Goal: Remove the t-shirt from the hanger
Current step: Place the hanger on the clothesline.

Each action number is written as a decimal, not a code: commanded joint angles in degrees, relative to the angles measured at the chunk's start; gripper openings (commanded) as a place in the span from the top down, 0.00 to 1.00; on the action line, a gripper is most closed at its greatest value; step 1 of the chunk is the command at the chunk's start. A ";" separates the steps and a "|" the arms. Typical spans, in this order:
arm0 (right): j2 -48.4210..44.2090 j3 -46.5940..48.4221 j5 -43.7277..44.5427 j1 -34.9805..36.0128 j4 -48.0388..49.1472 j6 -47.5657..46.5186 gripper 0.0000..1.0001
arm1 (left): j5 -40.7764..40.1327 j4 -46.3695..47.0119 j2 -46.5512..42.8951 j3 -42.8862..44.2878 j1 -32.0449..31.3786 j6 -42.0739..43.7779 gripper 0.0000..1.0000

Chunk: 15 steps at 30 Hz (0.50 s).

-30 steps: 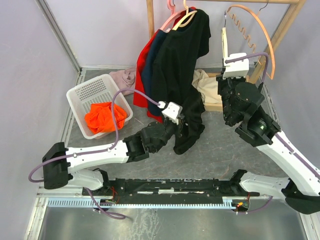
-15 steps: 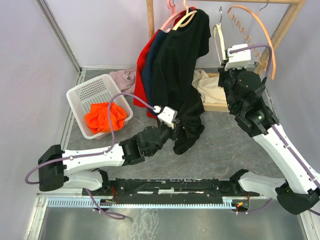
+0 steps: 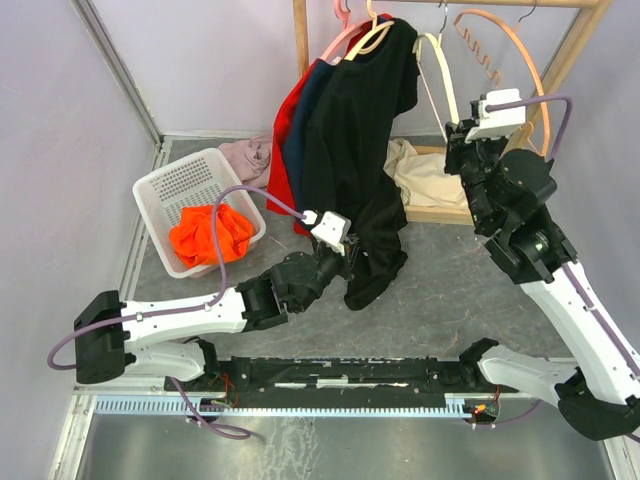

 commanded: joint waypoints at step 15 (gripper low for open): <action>2.36 7.97 4.68 -0.59 5.71 -3.04 0.99 | -1.41 4.57 0.12 1.00 -0.35 -2.00 0.97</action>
